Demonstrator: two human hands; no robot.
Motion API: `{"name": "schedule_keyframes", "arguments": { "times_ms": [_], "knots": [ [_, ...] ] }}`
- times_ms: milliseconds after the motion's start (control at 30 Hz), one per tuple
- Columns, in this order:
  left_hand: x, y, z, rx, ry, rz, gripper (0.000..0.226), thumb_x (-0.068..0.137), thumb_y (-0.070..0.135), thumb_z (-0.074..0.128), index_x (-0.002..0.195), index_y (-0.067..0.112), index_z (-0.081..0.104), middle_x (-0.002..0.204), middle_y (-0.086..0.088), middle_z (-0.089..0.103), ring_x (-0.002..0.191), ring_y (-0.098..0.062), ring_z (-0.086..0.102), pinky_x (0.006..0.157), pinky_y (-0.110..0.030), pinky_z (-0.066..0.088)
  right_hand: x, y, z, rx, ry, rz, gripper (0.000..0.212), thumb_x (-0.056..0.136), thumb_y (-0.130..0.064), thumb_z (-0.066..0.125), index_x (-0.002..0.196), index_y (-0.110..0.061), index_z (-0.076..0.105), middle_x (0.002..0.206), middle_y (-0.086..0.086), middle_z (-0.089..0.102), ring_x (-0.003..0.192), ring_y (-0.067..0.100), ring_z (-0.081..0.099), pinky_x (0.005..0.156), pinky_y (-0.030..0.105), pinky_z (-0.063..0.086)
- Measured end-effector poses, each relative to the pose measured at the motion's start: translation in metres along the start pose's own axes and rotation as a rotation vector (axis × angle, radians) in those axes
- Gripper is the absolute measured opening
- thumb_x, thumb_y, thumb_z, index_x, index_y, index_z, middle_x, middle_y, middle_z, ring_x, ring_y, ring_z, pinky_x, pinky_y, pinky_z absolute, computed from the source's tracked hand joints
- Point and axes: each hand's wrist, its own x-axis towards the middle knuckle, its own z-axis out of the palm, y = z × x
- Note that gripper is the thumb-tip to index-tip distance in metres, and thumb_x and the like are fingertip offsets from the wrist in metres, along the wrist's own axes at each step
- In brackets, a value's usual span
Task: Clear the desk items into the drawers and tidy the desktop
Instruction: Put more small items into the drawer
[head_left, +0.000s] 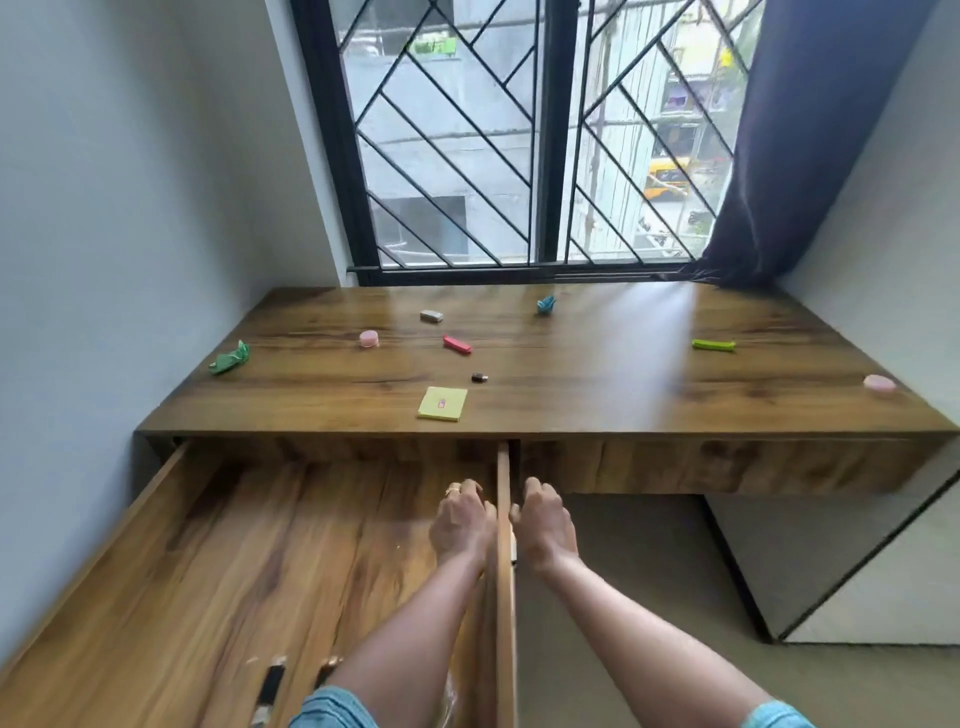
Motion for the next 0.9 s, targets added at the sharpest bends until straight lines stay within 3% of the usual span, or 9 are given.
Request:
{"name": "schedule_keyframes", "arguments": {
  "times_ms": [200,400,567,767,900],
  "knots": [
    [0.022,0.067,0.029,0.048,0.043,0.015,0.028,0.093,0.021,0.047,0.119,0.018,0.058,0.121,-0.003,0.060,0.111,-0.020,0.059,0.084,-0.032,0.051,0.048,0.060,-0.052,-0.016,0.040,-0.010,0.020,0.092,-0.017,0.049,0.108,-0.006,0.052,0.110,0.014,0.059,0.102,0.035,0.061,0.080,0.035,0.048],
    [0.060,0.089,0.030,0.044,0.102,-0.016,0.030,0.097,0.012,0.040,0.119,0.011,0.061,0.120,-0.009,0.062,0.112,-0.023,0.059,0.088,-0.033,0.053,0.098,0.096,-0.086,-0.001,0.071,0.014,0.022,0.091,-0.016,0.054,0.109,-0.003,0.056,0.109,0.016,0.062,0.100,0.034,0.063,0.081,0.034,0.049],
    [0.113,0.085,0.021,0.090,0.118,-0.065,0.037,0.098,0.006,0.035,0.129,0.008,0.054,0.128,-0.012,0.058,0.119,-0.025,0.056,0.095,-0.031,0.048,0.151,0.092,-0.083,0.033,0.030,-0.053,0.022,0.091,-0.009,0.055,0.111,-0.001,0.057,0.107,0.017,0.064,0.097,0.029,0.063,0.073,0.024,0.044],
    [0.205,0.085,0.015,0.170,-0.001,-0.157,0.042,0.100,0.007,0.031,0.140,0.012,0.041,0.140,-0.013,0.047,0.126,-0.029,0.048,0.101,-0.035,0.042,0.225,0.065,-0.069,0.006,-0.037,-0.167,0.026,0.091,-0.011,0.054,0.115,-0.002,0.055,0.113,0.017,0.060,0.100,0.033,0.061,0.078,0.030,0.046],
    [0.255,0.078,0.022,0.210,-0.095,-0.091,0.039,0.095,0.004,0.036,0.132,0.014,0.047,0.135,-0.013,0.049,0.121,-0.030,0.051,0.097,-0.036,0.044,0.277,0.042,-0.060,-0.072,-0.113,-0.200,0.025,0.092,-0.015,0.053,0.113,-0.003,0.053,0.113,0.017,0.058,0.099,0.035,0.059,0.080,0.038,0.048]
  ]
}}
